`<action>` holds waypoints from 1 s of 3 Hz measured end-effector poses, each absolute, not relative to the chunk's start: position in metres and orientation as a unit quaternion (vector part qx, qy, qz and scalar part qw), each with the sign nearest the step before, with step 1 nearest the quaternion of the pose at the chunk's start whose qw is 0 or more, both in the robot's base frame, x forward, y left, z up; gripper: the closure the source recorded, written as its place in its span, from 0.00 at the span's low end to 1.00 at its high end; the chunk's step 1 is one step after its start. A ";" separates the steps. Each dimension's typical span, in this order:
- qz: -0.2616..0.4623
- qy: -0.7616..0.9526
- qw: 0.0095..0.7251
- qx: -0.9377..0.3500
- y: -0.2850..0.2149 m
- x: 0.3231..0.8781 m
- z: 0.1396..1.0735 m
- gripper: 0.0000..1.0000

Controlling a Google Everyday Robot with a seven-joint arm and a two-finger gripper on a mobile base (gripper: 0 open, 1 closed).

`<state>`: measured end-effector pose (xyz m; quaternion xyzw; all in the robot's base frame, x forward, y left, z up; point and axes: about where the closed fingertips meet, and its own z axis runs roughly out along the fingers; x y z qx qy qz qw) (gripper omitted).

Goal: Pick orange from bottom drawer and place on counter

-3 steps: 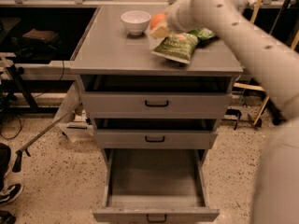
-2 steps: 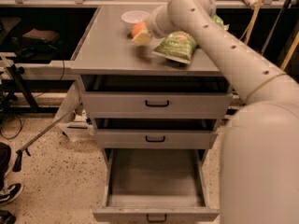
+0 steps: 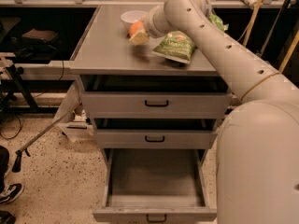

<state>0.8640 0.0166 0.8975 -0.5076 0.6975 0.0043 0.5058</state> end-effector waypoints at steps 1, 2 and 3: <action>0.004 0.697 0.506 -0.508 0.017 0.864 0.897 0.35; 0.004 0.697 0.506 -0.508 0.017 0.864 0.897 0.12; 0.004 0.697 0.506 -0.508 0.017 0.864 0.897 0.00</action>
Offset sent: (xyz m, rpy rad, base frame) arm 0.0000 0.0000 0.0000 0.0000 0.0000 0.0000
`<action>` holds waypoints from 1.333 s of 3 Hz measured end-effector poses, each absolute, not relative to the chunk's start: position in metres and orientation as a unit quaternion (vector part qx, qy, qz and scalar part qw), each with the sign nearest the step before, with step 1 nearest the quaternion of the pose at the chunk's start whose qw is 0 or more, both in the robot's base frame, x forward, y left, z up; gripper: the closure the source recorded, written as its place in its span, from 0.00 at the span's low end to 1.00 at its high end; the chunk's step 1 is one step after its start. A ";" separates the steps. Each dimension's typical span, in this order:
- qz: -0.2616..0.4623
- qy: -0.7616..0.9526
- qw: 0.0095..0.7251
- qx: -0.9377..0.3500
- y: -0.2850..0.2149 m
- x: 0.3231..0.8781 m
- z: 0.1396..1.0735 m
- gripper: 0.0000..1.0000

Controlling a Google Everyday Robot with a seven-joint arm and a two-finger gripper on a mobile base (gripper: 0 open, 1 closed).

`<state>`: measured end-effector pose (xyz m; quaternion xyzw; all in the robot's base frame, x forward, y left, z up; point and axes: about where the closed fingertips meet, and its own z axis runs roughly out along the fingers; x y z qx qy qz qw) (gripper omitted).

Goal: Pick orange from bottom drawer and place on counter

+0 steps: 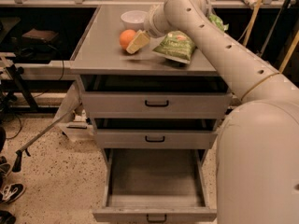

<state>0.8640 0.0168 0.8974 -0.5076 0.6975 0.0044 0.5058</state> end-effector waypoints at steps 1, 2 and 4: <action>0.004 0.697 0.506 -0.508 0.017 0.864 0.897 0.00; -0.004 0.705 0.511 -0.491 -0.001 0.846 0.908 0.00; -0.178 0.674 0.617 -0.365 -0.176 0.723 1.074 0.00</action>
Offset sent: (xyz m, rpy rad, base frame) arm -0.0909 -0.0839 0.0483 0.0464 -0.0449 -0.1808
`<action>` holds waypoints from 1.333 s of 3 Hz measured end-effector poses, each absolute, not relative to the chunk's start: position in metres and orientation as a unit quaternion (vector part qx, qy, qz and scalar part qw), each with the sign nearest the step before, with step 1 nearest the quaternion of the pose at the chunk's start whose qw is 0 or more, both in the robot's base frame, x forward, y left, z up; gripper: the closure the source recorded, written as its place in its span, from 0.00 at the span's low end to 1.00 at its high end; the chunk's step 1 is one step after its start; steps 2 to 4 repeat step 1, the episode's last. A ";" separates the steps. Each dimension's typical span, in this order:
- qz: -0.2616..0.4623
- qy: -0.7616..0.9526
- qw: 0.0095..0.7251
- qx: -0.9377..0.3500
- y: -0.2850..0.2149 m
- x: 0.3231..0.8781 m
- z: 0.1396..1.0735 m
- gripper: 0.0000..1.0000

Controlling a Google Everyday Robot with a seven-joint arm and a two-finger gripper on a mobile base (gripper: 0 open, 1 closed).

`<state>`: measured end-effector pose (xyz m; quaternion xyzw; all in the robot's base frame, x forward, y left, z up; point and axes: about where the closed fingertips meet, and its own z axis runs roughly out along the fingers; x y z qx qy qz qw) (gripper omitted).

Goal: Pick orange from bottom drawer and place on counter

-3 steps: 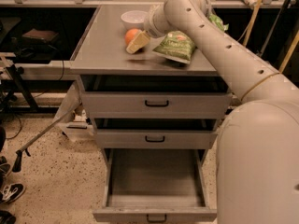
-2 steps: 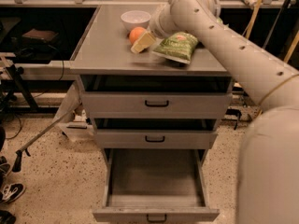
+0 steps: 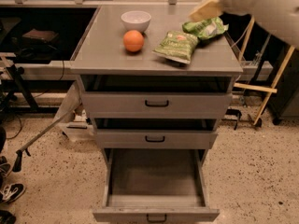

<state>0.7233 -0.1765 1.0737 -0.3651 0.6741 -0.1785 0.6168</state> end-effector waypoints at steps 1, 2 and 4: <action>-0.241 0.645 0.639 -0.343 -0.218 0.663 1.119 0.00; -0.241 0.645 0.639 -0.343 -0.218 0.663 1.119 0.00; -0.241 0.645 0.639 -0.343 -0.218 0.663 1.119 0.00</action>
Offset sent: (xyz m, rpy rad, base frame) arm 0.0000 0.0000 0.0000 0.0000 0.0000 0.0000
